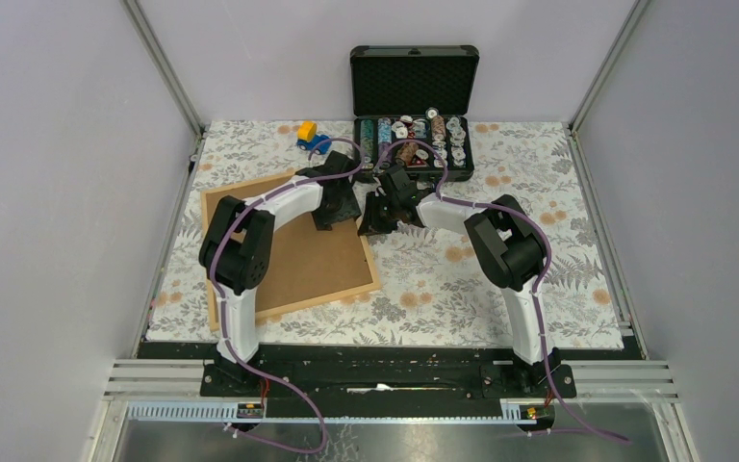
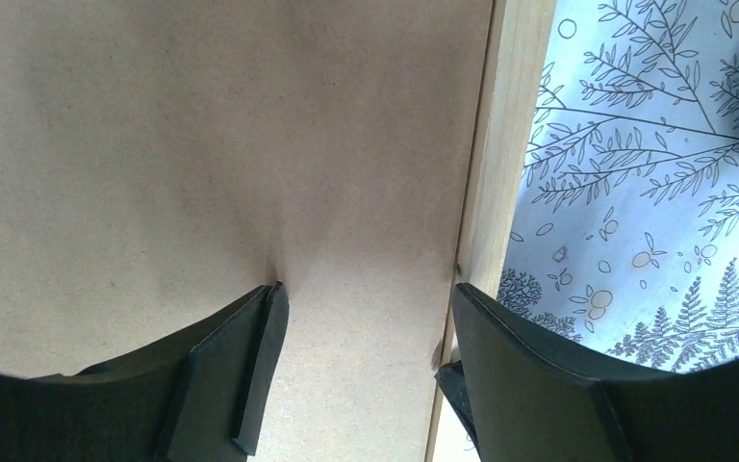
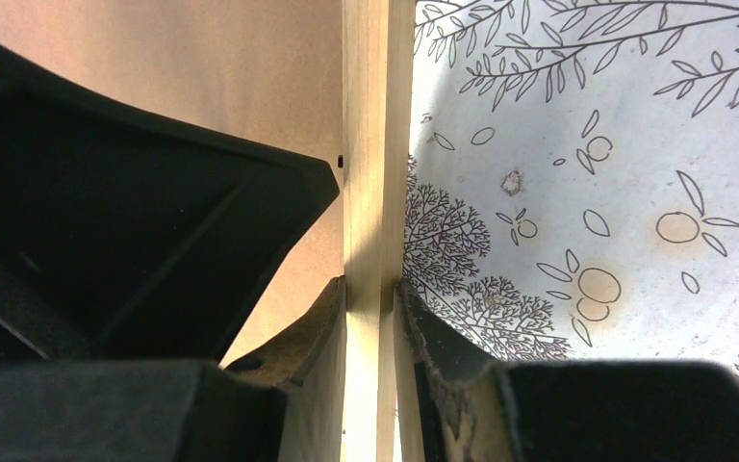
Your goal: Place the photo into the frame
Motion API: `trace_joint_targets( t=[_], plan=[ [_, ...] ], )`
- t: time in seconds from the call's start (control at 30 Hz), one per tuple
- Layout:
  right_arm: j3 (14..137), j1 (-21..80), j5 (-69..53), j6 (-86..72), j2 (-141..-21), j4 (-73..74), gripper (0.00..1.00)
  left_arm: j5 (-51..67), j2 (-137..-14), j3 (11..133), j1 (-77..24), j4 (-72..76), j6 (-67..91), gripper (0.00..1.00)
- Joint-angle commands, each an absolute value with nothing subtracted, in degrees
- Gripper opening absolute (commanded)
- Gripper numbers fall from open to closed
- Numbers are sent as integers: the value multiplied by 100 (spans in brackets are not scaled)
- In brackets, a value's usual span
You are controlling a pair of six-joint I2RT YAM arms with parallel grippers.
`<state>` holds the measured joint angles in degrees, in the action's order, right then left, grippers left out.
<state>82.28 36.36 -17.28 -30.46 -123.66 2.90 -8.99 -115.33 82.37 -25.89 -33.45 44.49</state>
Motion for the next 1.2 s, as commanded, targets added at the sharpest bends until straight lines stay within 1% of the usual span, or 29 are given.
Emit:
trace_joint_targets(
  t=[0.0, 0.7, 1.17],
  plan=[
    [8067, 3709, -1766, -2921, -12832, 951, 0, -814, -12064, 7964, -2426, -3107, 4557, 73],
    [8077, 3711, -1809, -2924, -12833, 950, 0, -939, -12501, 8453, -2445, -3611, 4627, 72],
    [8077, 3709, -1819, -2910, -12828, 949, 0, -1509, -13071, 9149, -2584, -4372, 4781, 72]
  ],
)
